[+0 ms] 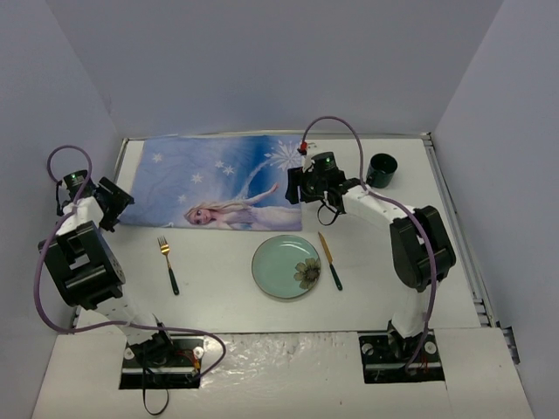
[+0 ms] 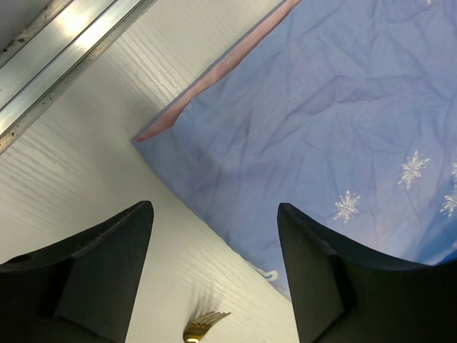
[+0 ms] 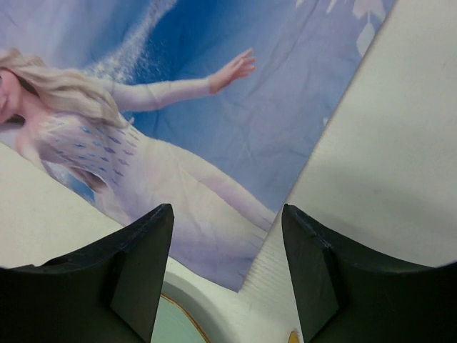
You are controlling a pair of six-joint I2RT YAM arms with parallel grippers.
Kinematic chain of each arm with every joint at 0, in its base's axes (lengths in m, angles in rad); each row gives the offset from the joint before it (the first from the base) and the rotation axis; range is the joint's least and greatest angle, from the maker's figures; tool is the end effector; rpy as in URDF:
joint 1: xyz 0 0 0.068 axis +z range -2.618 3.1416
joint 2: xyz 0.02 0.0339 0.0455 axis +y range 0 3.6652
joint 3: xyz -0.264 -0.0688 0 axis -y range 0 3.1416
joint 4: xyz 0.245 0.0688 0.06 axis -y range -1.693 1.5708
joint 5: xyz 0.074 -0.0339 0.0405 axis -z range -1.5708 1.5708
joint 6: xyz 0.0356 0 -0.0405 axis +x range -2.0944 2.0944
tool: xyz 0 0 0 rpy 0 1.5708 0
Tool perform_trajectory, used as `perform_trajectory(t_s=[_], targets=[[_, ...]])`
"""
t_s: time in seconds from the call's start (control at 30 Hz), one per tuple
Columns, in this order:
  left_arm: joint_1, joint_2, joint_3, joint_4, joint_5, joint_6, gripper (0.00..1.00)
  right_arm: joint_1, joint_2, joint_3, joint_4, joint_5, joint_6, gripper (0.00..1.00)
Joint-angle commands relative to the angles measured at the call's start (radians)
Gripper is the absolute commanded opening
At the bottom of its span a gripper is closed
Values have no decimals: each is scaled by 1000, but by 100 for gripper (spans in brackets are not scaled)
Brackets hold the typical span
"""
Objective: Set the dinner table for one person
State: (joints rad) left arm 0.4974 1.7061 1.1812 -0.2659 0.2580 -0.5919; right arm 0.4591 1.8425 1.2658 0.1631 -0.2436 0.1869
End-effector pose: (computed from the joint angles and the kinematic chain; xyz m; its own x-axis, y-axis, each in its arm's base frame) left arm 0.3330 0.1704 0.2272 -0.3491 -0.8034 -0.4824 -0.6006 0.5870 -0.5429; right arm 0.3802 0.1975 0.2409 -0.4707 -0.0315 -0.8817 -0.5502 0.7918 0.2654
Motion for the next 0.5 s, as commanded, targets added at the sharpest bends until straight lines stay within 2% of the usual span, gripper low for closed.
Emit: perform_trajectory(t_s=[0.0, 0.13, 0.23, 0.47], targets=[[-14, -141, 99, -43, -25, -27, 71, -41, 46, 215, -1, -18, -32, 59], [-114, -159, 93, -52, -96, 41, 71, -60, 148, 335, -13, -14, -90, 58], [-170, -126, 90, -46, -137, 87, 66, -64, 245, 436, -13, -21, -137, 54], [-187, 7, 88, 39, -139, 90, 52, -67, 418, 588, -4, -54, -210, 50]])
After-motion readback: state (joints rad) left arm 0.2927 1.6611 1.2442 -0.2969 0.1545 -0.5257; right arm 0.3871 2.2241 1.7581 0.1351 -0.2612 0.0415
